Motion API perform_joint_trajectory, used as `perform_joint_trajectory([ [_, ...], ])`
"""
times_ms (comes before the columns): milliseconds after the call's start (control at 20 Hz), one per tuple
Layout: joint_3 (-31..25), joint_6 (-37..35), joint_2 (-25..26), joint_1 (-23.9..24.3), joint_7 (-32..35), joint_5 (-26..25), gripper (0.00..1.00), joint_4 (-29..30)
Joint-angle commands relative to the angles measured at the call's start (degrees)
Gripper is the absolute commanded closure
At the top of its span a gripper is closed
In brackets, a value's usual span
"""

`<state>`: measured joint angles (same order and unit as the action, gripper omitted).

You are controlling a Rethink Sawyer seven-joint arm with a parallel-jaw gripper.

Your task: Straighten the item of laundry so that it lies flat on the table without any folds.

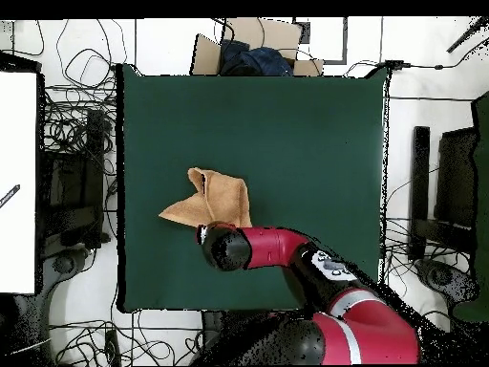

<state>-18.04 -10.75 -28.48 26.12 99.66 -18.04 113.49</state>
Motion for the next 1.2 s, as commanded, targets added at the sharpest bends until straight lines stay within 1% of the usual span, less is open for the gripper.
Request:
perform_joint_trajectory([
  [50, 0.04, 2.84, 0.76, -0.21, 4.33, -2.49, 0.00, -3.84],
  [200, 0.38, 2.95, 0.27, -0.46, 4.56, -2.46, 0.00, -3.78],
  [400, 2.41, 3.37, -1.82, -2.40, 4.23, -3.47, 0.00, -5.31],
  [600, 3.77, 3.77, -3.12, -3.54, 5.06, -3.38, 0.00, -4.98],
  [700, 4.27, 3.88, -3.88, -3.97, 5.66, -3.07, 0.00, -4.21],
  [900, 5.04, 2.16, -7.57, -4.47, 7.22, -1.62, 0.00, -0.94],
  [1000, 5.10, 1.97, -8.38, -4.64, 7.69, -1.31, 0.00, 0.43],
  [1200, 5.09, 2.99, -6.27, -5.68, 8.25, -0.84, 0.00, 0.02],
])
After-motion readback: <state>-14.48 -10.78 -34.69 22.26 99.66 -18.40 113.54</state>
